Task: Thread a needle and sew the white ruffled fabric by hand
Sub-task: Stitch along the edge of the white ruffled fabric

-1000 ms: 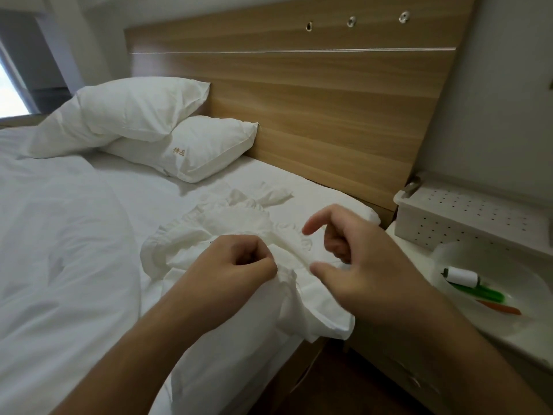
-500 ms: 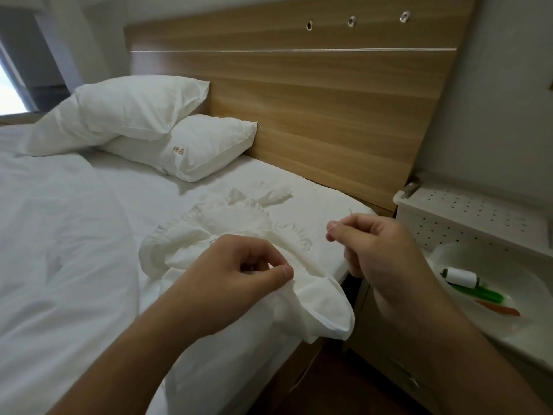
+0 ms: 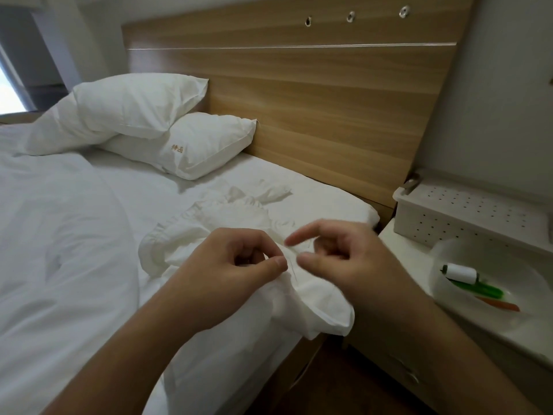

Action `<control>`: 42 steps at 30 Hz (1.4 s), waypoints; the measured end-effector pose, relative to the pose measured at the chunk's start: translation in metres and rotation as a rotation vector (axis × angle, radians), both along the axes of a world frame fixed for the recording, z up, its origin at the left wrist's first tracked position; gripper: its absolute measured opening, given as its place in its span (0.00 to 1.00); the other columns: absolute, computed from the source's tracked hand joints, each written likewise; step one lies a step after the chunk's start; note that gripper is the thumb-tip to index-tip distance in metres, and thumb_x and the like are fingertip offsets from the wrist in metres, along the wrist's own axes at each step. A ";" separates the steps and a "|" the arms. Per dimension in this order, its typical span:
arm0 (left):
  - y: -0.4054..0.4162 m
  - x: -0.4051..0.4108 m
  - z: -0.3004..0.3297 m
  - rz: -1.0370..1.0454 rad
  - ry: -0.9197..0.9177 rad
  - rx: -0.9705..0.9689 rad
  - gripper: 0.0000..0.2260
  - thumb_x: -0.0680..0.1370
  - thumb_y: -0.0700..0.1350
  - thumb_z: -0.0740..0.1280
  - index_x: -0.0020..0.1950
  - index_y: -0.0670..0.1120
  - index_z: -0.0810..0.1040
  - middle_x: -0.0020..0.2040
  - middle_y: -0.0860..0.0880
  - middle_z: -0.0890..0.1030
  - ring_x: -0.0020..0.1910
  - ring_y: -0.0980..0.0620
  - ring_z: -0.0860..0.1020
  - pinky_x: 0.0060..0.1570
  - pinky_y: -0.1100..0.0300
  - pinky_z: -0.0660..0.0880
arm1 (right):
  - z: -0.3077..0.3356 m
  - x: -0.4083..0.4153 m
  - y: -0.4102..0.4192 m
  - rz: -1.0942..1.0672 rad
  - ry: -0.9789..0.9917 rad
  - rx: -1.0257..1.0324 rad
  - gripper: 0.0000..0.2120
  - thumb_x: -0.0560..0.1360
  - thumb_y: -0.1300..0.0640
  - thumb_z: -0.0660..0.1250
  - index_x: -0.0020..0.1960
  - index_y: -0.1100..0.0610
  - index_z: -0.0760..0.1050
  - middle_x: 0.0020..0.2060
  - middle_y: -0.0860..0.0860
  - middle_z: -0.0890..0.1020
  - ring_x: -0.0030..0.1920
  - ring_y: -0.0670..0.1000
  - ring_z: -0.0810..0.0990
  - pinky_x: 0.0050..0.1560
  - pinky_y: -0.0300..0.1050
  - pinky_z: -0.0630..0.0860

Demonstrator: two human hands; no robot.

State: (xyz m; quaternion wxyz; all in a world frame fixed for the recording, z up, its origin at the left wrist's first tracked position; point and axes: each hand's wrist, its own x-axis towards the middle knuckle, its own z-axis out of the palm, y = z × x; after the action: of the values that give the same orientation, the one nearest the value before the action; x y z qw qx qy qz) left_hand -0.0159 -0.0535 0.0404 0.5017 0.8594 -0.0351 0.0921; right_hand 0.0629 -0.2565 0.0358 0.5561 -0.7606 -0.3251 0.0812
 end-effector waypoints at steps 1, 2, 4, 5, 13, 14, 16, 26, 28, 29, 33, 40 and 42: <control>-0.001 0.000 0.001 -0.007 0.001 -0.008 0.08 0.77 0.56 0.73 0.47 0.53 0.88 0.37 0.39 0.82 0.39 0.33 0.79 0.39 0.46 0.73 | -0.003 -0.002 0.004 0.019 -0.025 -0.040 0.05 0.78 0.59 0.73 0.51 0.50 0.85 0.27 0.49 0.71 0.29 0.47 0.68 0.31 0.38 0.67; -0.001 -0.001 0.001 -0.008 0.006 -0.016 0.10 0.76 0.57 0.72 0.47 0.53 0.88 0.38 0.40 0.83 0.41 0.32 0.80 0.39 0.43 0.75 | -0.005 -0.003 0.008 0.020 -0.048 -0.061 0.03 0.79 0.57 0.73 0.49 0.50 0.84 0.27 0.48 0.72 0.29 0.46 0.68 0.31 0.37 0.66; 0.000 -0.001 0.002 -0.003 0.016 -0.014 0.10 0.75 0.58 0.72 0.47 0.53 0.88 0.39 0.41 0.84 0.43 0.32 0.81 0.42 0.37 0.78 | -0.009 -0.005 0.012 -0.007 -0.081 -0.052 0.04 0.79 0.55 0.73 0.45 0.51 0.83 0.27 0.51 0.74 0.28 0.48 0.69 0.30 0.40 0.68; 0.000 -0.002 0.003 0.002 0.018 -0.009 0.09 0.76 0.57 0.73 0.47 0.53 0.88 0.39 0.41 0.85 0.43 0.33 0.82 0.43 0.36 0.79 | -0.010 -0.005 0.013 -0.030 -0.082 -0.033 0.05 0.79 0.56 0.73 0.43 0.52 0.83 0.29 0.54 0.76 0.29 0.53 0.72 0.31 0.45 0.71; 0.004 -0.005 0.009 0.048 0.078 -0.046 0.08 0.73 0.53 0.70 0.41 0.50 0.86 0.36 0.41 0.80 0.35 0.50 0.74 0.41 0.53 0.71 | -0.005 0.002 0.004 -0.201 0.055 0.174 0.07 0.78 0.64 0.70 0.41 0.58 0.82 0.27 0.48 0.77 0.28 0.42 0.73 0.31 0.34 0.70; 0.004 -0.005 0.010 0.055 0.086 -0.048 0.09 0.73 0.53 0.70 0.41 0.50 0.85 0.36 0.40 0.79 0.36 0.50 0.73 0.41 0.52 0.70 | -0.005 0.003 0.003 -0.232 0.074 0.193 0.07 0.78 0.64 0.70 0.41 0.58 0.82 0.26 0.46 0.76 0.28 0.41 0.73 0.31 0.34 0.70; 0.003 -0.005 0.011 0.067 0.096 -0.052 0.09 0.73 0.53 0.69 0.42 0.49 0.85 0.39 0.37 0.78 0.36 0.48 0.73 0.42 0.50 0.70 | -0.005 0.005 0.001 -0.287 0.092 0.215 0.08 0.78 0.64 0.69 0.41 0.58 0.81 0.25 0.44 0.75 0.27 0.41 0.72 0.32 0.36 0.70; 0.005 -0.004 0.012 0.075 0.120 -0.061 0.05 0.77 0.51 0.74 0.43 0.51 0.87 0.40 0.44 0.85 0.40 0.50 0.81 0.47 0.53 0.75 | -0.005 0.009 0.000 -0.499 0.107 0.314 0.09 0.78 0.63 0.67 0.40 0.57 0.81 0.25 0.46 0.74 0.30 0.47 0.70 0.36 0.45 0.71; 0.006 -0.005 0.013 0.101 0.120 -0.052 0.06 0.79 0.45 0.75 0.43 0.52 0.87 0.40 0.49 0.87 0.42 0.52 0.84 0.49 0.55 0.77 | -0.005 0.009 -0.001 -0.470 0.130 0.336 0.12 0.78 0.64 0.66 0.37 0.56 0.80 0.25 0.50 0.71 0.28 0.49 0.67 0.31 0.46 0.67; 0.006 -0.005 0.012 0.118 0.117 -0.050 0.07 0.80 0.43 0.74 0.43 0.53 0.88 0.41 0.50 0.88 0.44 0.51 0.85 0.50 0.54 0.79 | -0.004 0.010 -0.002 -0.447 0.150 0.354 0.15 0.78 0.64 0.66 0.34 0.55 0.79 0.24 0.51 0.69 0.27 0.50 0.65 0.29 0.44 0.65; 0.007 -0.004 0.013 0.191 0.083 -0.081 0.11 0.79 0.37 0.74 0.44 0.53 0.88 0.42 0.49 0.89 0.49 0.41 0.86 0.55 0.44 0.81 | 0.000 0.012 -0.010 -0.280 0.235 0.407 0.12 0.66 0.60 0.61 0.25 0.54 0.70 0.22 0.50 0.64 0.25 0.50 0.60 0.27 0.42 0.61; 0.009 -0.006 0.013 0.233 0.013 -0.099 0.10 0.79 0.36 0.74 0.49 0.51 0.88 0.44 0.51 0.89 0.48 0.48 0.87 0.58 0.47 0.82 | -0.010 0.023 -0.017 -0.600 0.183 0.337 0.13 0.76 0.61 0.64 0.33 0.54 0.78 0.27 0.50 0.71 0.30 0.51 0.67 0.33 0.45 0.64; 0.008 -0.006 0.013 0.234 0.011 -0.089 0.11 0.79 0.35 0.72 0.51 0.52 0.88 0.45 0.51 0.89 0.48 0.48 0.87 0.58 0.46 0.83 | -0.012 0.026 -0.015 -0.694 0.170 0.321 0.08 0.77 0.61 0.65 0.44 0.53 0.80 0.36 0.51 0.76 0.37 0.53 0.71 0.34 0.45 0.66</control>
State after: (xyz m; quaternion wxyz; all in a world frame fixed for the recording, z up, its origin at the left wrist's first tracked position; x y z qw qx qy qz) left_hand -0.0216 -0.0453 0.0537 0.5252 0.8352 0.0723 0.1465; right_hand 0.0884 -0.2714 0.0243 0.6874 -0.7191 -0.0100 -0.1009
